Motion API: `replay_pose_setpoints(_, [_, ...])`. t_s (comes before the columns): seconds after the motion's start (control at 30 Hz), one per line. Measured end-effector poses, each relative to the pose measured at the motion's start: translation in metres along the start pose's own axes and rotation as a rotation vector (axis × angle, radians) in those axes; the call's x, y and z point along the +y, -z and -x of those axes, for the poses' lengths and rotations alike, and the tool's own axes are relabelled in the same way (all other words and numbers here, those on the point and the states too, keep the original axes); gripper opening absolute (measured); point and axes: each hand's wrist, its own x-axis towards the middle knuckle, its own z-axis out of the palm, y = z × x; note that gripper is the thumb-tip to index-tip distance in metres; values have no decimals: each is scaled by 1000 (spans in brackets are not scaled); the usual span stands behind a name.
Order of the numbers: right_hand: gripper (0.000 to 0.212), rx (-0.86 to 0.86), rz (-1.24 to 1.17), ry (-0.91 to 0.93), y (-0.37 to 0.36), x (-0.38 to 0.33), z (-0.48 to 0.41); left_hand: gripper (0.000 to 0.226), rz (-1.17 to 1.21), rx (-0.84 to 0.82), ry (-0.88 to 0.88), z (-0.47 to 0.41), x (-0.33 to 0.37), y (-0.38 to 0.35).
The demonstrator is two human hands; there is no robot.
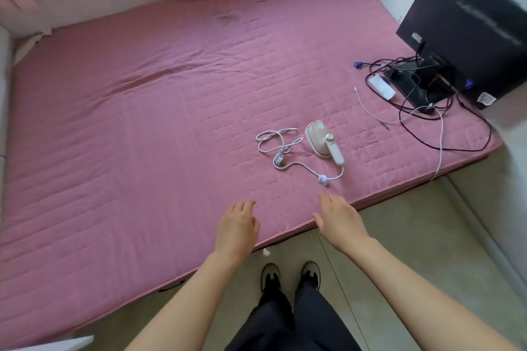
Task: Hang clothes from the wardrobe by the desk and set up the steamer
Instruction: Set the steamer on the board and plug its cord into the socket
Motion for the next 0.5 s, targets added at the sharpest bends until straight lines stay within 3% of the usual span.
replay_pose_setpoints(0.3, [43,-150,19,33,4,50,-110,51,15,-220,200,-112,16,-30])
replay_pose_setpoints(0.5, [39,-236,43,80,-9,79,-181,55,110,-224,314,-188,26,-61])
